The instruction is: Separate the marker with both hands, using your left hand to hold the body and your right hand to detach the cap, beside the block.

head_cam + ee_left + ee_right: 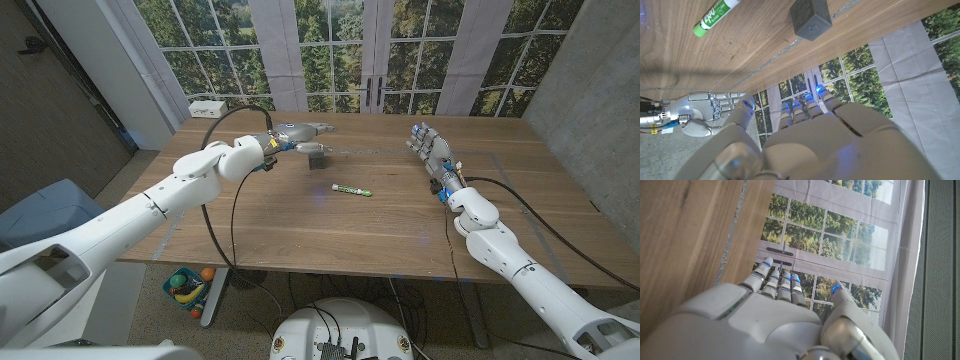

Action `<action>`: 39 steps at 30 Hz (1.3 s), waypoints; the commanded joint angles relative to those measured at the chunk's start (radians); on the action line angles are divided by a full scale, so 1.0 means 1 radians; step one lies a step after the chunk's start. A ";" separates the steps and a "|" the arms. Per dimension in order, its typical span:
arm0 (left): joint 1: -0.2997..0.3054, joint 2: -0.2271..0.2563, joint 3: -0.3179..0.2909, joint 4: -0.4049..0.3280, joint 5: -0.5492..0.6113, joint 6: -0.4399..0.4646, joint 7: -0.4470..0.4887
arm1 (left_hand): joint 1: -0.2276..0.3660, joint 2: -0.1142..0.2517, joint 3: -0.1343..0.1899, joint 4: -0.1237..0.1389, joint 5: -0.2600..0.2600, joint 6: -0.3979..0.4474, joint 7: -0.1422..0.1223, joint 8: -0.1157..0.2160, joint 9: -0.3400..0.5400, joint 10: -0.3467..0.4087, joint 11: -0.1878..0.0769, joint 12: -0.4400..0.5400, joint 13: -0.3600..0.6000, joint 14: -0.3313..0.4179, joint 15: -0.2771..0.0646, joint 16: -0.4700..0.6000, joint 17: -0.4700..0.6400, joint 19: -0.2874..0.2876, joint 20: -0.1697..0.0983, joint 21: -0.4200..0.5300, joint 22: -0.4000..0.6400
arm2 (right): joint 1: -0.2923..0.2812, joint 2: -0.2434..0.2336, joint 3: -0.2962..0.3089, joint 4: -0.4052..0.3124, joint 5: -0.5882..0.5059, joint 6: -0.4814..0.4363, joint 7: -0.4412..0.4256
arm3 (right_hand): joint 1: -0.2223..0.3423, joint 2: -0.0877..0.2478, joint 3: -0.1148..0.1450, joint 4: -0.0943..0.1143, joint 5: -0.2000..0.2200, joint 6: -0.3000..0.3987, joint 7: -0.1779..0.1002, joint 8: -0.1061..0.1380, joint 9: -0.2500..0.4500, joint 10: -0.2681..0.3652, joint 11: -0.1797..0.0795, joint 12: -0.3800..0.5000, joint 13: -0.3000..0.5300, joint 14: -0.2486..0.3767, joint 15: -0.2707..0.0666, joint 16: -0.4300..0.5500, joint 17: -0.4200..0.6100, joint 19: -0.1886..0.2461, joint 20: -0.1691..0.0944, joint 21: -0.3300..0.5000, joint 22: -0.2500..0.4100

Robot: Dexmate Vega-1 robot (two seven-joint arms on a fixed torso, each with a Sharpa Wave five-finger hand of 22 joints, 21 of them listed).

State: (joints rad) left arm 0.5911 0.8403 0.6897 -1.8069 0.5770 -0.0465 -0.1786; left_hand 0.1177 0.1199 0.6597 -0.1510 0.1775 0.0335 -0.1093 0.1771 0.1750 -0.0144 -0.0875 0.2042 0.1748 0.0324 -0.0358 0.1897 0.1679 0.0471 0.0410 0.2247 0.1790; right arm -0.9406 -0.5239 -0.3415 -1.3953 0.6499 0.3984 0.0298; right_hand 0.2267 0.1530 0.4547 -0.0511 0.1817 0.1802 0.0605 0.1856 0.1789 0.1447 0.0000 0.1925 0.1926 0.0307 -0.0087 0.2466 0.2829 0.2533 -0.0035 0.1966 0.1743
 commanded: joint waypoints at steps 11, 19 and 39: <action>-0.020 0.001 0.013 -0.056 0.119 -0.003 -0.131 | 0.020 -0.001 0.002 -0.012 -0.004 -0.006 -0.004 0.005 0.002 0.011 -0.005 -0.001 0.005 0.005 -0.018 0.001 0.004 -0.004 0.008 -0.003 0.006 | -0.020 -0.003 0.013 -0.004 0.018 0.019 0.015 | 0.011 0.002 0.002 -0.014 0.005 0.009 0.006 0.007 0.003 0.011 -0.001 0.006 0.005 0.004 0.004 -0.002 0.000 0.001 0.005 0.005 0.002; -0.028 -0.006 0.019 -0.061 0.163 -0.004 -0.149 | 0.029 -0.003 0.003 -0.017 -0.004 -0.006 -0.018 0.007 0.002 0.034 0.004 0.005 0.006 0.014 -0.020 0.001 0.004 -0.002 0.008 -0.004 0.005 | -0.021 -0.004 0.015 -0.004 0.017 0.020 0.013 | 0.012 0.002 0.002 -0.016 0.005 0.010 0.006 0.007 0.003 0.011 0.001 0.006 0.005 0.005 0.004 -0.002 -0.001 0.001 0.005 0.005 0.002; -0.062 -0.027 0.056 -0.059 0.301 -0.052 -0.189 | 0.175 -0.066 0.020 -0.043 -0.004 0.135 -0.031 0.060 0.003 0.109 -0.008 0.011 0.008 0.127 -0.042 0.019 0.006 0.088 0.017 0.010 0.004 | -0.022 0.001 0.018 0.002 0.018 0.020 0.004 | 0.009 0.004 0.000 -0.016 0.005 0.014 0.007 0.009 0.003 0.018 -0.004 0.008 0.005 0.009 0.004 0.000 -0.001 0.002 0.006 0.006 0.002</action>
State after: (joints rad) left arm 0.5356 0.8243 0.7334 -1.8629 0.8019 -0.0844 -0.3587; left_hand 0.2623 0.0670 0.6817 -0.1871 0.1737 0.1475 -0.1396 0.2277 0.1748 0.0735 -0.0923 0.2043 0.1797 0.1214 -0.0372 0.1997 0.1700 0.1122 0.0587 0.2248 0.1791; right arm -0.9607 -0.5261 -0.3254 -1.3980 0.6685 0.4177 0.0388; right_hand 0.2266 0.1529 0.4528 -0.0622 0.1816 0.1856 0.0659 0.1856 0.1789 0.1502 -0.0055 0.1963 0.1926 0.0306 -0.0088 0.2466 0.2783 0.2533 -0.0035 0.1966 0.1743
